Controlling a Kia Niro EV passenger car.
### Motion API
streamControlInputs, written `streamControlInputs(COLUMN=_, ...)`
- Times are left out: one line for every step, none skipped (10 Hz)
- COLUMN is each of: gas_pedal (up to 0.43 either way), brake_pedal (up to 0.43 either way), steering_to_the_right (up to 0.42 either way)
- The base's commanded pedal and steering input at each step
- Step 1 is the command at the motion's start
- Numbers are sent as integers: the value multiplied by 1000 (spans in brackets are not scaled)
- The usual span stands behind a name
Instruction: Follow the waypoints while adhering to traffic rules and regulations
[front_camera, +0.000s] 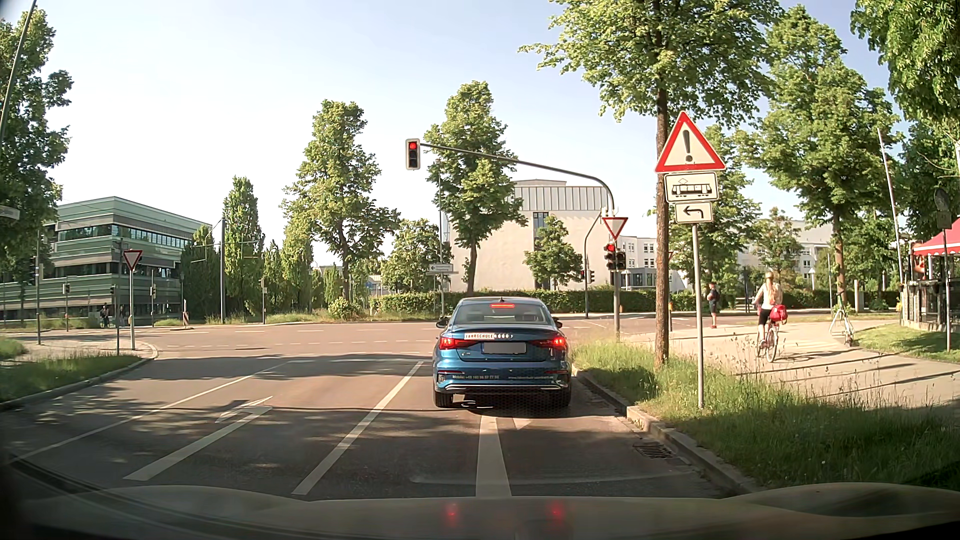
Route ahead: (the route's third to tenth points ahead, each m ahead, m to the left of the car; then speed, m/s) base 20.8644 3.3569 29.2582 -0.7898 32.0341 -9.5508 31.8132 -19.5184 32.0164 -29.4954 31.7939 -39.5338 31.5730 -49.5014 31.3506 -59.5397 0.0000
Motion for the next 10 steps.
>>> streamControlInputs(gas_pedal=0, brake_pedal=140, steering_to_the_right=16)
streamControlInputs(gas_pedal=0, brake_pedal=140, steering_to_the_right=16)
streamControlInputs(gas_pedal=0, brake_pedal=140, steering_to_the_right=16)
streamControlInputs(gas_pedal=0, brake_pedal=140, steering_to_the_right=16)
streamControlInputs(gas_pedal=0, brake_pedal=140, steering_to_the_right=16)
streamControlInputs(gas_pedal=0, brake_pedal=140, steering_to_the_right=16)
streamControlInputs(gas_pedal=0, brake_pedal=140, steering_to_the_right=16)
streamControlInputs(gas_pedal=0, brake_pedal=140, steering_to_the_right=16)
streamControlInputs(gas_pedal=0, brake_pedal=140, steering_to_the_right=16)
streamControlInputs(gas_pedal=0, brake_pedal=140, steering_to_the_right=16)
